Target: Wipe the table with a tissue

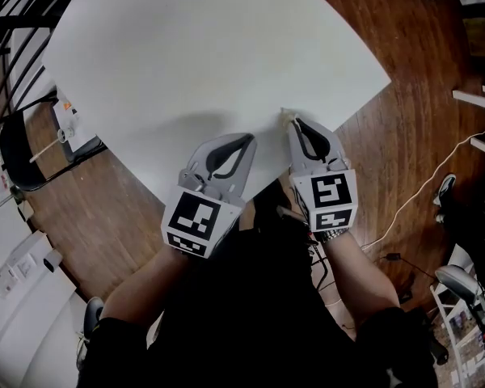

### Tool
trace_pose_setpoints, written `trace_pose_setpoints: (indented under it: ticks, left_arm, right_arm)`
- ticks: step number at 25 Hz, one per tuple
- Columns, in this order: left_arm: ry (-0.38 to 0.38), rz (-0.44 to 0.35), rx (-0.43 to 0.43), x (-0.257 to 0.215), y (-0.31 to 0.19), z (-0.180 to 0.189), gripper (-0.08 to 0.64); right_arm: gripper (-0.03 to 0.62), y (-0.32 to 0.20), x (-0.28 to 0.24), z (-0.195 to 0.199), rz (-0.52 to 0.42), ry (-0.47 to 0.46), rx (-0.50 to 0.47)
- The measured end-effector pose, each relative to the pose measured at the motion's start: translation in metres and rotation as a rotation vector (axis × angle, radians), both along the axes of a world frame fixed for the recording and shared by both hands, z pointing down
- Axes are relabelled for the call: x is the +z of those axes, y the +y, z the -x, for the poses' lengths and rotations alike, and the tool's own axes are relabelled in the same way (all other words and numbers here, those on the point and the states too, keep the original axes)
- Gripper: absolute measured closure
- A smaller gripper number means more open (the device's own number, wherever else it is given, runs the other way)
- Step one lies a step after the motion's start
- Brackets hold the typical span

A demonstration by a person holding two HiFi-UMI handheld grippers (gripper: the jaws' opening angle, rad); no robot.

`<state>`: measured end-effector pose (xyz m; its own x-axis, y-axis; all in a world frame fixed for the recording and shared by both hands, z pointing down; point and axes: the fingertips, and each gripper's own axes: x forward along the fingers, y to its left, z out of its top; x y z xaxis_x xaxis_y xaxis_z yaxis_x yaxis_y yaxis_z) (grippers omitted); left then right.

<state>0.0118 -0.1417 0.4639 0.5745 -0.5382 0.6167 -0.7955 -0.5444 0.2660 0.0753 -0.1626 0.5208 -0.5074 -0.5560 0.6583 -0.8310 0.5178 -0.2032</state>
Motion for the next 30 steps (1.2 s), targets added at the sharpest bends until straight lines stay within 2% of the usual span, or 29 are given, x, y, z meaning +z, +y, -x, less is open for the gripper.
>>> trace_pose_setpoints:
  ticks: [10, 23, 30]
  left_arm:
    - [0.016, -0.068, 0.012, -0.030, 0.016, 0.003, 0.545]
    - [0.048, -0.162, 0.041, -0.073, 0.049, 0.021, 0.545]
    - [0.083, -0.187, 0.057, -0.096, 0.065, 0.031, 0.545]
  right_arm:
    - [0.584, 0.023, -0.035, 0.002, -0.052, 0.006, 0.010]
    - [0.584, 0.061, -0.103, 0.017, -0.165, 0.005, 0.045]
    - [0.584, 0.078, -0.135, 0.026, -0.224, 0.013, 0.070]
